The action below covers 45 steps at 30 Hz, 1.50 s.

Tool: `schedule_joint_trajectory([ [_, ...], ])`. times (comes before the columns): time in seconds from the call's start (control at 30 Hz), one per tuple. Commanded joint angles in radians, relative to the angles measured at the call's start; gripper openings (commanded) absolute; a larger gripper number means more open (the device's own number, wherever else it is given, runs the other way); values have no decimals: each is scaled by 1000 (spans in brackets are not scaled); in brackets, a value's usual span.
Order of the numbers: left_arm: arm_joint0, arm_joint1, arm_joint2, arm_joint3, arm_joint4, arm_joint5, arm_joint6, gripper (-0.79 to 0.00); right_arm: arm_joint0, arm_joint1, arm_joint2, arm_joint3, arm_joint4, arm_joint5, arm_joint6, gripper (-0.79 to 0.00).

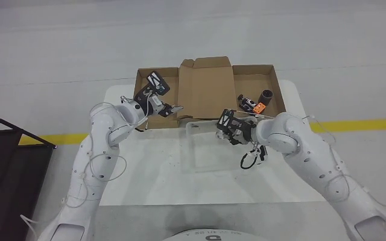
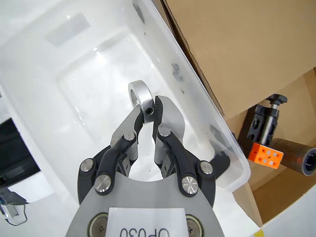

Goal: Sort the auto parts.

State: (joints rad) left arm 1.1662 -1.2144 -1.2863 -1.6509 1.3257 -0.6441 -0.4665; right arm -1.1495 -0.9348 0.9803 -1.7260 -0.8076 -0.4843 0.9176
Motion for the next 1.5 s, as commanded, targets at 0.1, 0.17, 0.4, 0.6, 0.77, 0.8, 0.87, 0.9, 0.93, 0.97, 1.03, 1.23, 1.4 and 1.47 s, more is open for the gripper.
schedule_joint_trajectory([
  [0.1, 0, 0, 0, 0, 0, 0, 0, 0, -23, -4, 17, 20, 150, 0, -69, -785],
  [0.17, 0, 0, 0, 0, 0, 0, 0, 0, -23, -4, 17, 20, 150, 0, -69, -785],
  [0.4, 0, 0, 0, 0, 0, 0, 0, 0, -23, -4, 17, 20, 150, 0, -69, -785],
  [0.6, 6, 3, 4, -6, -54, -69, 46, 0, -23, -7, 35, 26, 219, -37, -153, -785],
  [0.77, -14, 7, 3, 167, -565, -280, 4, 0, 22, -20, 21, 11, 246, -47, -199, -785],
  [0.8, -19, 9, 11, 192, -652, -305, -28, 0, 30, -22, 18, 11, 248, -47, -203, -785],
  [0.87, -19, 14, 32, 242, -855, -335, -83, 0, 42, -25, 10, 13, 253, -44, -205, -785],
  [0.9, -19, 18, 40, 268, -964, -334, -111, 0, 47, -27, 5, 15, 263, -53, -205, -785],
  [0.93, -26, 22, 46, 284, -1054, -336, -148, 0, 52, -29, 0, 20, 277, -65, -204, -785],
  [0.97, -32, 27, 50, 300, -1140, -341, -183, 0, 58, -31, -4, 28, 292, -80, -202, -785],
  [1.03, -36, 31, 52, 309, -1184, -341, -209, 0, 61, -31, -5, 30, 295, -87, -202, -785],
  [1.23, -36, 31, 52, 309, -1184, -341, -209, 0, 61, -31, -5, 30, 295, -87, -202, -785],
  [1.4, -33, 31, 64, 298, -1141, -273, -191, -34, 40, -34, 2, 35, 336, -145, -284, -785],
  [1.47, -35, 31, 81, 301, -1156, -278, -206, -114, 38, -34, 7, 43, 356, -174, -295, -785],
])
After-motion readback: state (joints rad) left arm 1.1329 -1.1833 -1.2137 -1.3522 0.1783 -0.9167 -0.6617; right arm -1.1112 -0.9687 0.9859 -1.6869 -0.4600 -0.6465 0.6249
